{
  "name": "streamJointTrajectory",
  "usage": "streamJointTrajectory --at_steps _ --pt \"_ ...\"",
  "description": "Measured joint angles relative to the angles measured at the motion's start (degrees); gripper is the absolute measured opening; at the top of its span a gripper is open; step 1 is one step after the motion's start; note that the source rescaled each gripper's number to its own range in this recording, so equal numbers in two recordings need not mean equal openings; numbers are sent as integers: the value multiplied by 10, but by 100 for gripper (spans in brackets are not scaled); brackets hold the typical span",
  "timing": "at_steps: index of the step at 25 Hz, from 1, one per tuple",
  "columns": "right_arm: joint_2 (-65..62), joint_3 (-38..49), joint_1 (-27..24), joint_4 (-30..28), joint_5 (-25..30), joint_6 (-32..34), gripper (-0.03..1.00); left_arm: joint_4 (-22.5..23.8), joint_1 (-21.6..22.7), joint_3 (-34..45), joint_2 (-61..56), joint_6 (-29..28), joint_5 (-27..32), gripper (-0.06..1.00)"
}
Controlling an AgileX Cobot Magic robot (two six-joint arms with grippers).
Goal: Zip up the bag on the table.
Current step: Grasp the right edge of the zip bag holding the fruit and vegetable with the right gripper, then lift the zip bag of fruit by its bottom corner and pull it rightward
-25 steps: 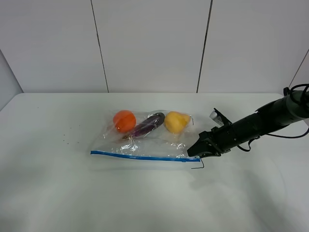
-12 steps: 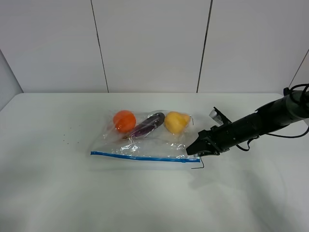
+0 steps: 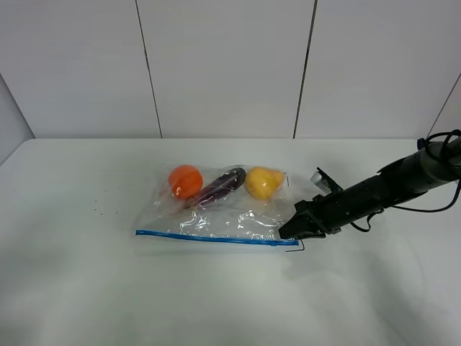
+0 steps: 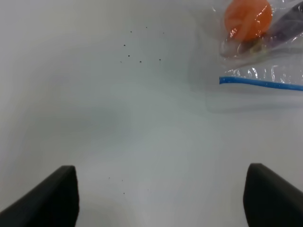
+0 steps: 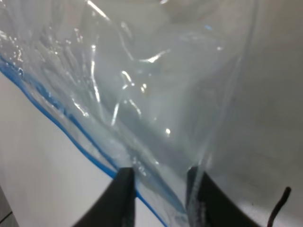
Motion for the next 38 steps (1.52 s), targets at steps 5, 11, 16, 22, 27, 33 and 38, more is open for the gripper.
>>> streamJointTrajectory --at_steps 5,11,16,22,27,33,38 --pt "1 0 0 12 12 -16 11 0 0 0 0 0 0 96" --pt "1 0 0 13 22 -28 0 0 0 0 0 0 0 96" --pt "1 0 0 33 57 -30 0 0 0 0 0 0 0 96" --pt "1 0 0 78 133 -18 0 0 0 0 0 0 0 96" --pt "-2 0 0 90 150 13 0 0 0 0 0 0 0 96" --pt "-22 -22 0 99 152 68 0 0 0 0 0 0 0 96" --pt "-39 -43 0 103 152 137 0 0 0 0 0 0 0 96"
